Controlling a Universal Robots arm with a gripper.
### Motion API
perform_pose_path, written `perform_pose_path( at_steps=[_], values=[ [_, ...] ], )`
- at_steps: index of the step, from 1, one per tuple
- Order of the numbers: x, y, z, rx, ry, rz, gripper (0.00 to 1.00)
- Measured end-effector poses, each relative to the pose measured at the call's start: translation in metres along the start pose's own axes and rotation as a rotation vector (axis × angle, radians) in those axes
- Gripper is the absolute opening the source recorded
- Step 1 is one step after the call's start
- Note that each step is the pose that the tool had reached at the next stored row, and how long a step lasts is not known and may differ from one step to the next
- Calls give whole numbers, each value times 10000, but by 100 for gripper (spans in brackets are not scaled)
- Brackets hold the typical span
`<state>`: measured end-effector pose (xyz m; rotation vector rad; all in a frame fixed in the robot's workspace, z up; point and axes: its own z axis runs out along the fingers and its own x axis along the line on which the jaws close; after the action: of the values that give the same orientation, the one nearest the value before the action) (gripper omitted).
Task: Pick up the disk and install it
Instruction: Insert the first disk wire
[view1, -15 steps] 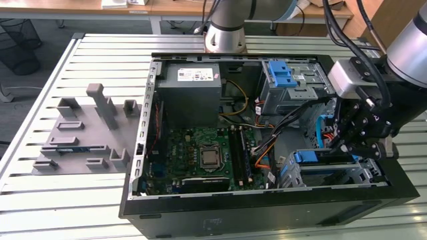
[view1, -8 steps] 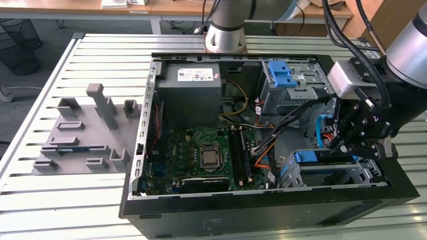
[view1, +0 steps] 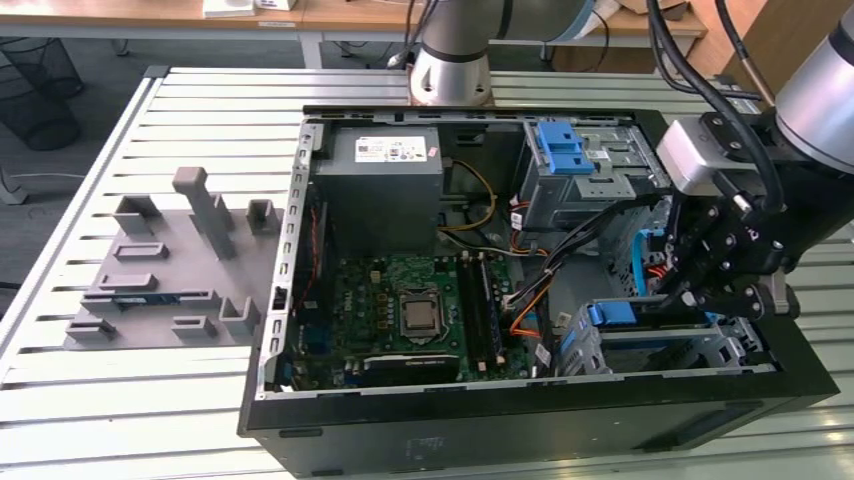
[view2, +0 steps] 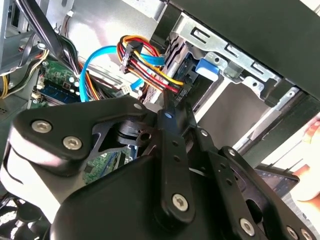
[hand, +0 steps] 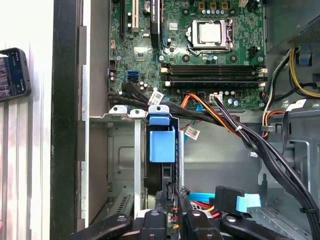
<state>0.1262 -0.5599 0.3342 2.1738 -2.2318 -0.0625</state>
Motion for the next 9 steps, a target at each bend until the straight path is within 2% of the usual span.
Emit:
perform_pose_path(
  at_steps=[5,9],
  values=[
    [-1,5,-105,0,1,0,24],
    [-1,5,-110,0,-1,0,24]
  ],
)
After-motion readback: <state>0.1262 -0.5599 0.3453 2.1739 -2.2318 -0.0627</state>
